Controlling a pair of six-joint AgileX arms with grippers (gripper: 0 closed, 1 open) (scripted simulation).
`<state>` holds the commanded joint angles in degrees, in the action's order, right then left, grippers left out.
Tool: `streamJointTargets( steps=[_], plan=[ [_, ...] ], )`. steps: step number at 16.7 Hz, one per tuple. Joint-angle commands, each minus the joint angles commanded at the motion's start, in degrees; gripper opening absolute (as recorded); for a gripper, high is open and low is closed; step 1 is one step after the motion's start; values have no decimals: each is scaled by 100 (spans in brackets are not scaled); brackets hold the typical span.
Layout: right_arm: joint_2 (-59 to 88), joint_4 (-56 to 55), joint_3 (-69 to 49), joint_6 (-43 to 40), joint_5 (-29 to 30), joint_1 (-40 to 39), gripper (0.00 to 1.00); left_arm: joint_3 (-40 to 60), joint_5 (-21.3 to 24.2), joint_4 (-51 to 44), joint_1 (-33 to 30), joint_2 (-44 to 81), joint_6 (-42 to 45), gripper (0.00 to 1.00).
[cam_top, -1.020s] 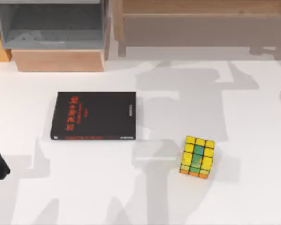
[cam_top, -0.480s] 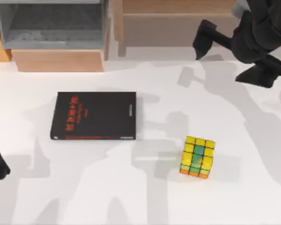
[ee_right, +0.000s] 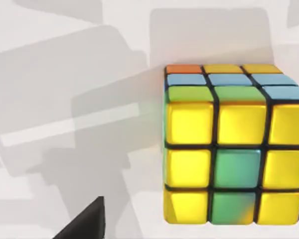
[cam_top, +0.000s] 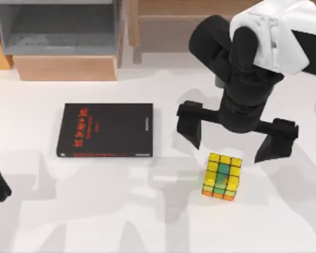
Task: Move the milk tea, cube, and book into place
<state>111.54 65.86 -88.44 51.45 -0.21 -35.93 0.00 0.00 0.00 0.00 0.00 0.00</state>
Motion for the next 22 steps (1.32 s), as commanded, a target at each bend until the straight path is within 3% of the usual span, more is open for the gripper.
streamJointTargets(
  steps=[7,14,19,22],
  plan=[
    [-12,65,34,18,20,-42,100,0,0,0,0,0,0,100],
    [316,-1065,832,35,30,-67,100,0,0,0,0,0,0,100],
    [358,-1165,912,41,30,-72,100,0,0,0,0,0,0,100],
    [358,-1165,912,41,30,-72,77,0,0,0,0,0,0,100]
  ],
)
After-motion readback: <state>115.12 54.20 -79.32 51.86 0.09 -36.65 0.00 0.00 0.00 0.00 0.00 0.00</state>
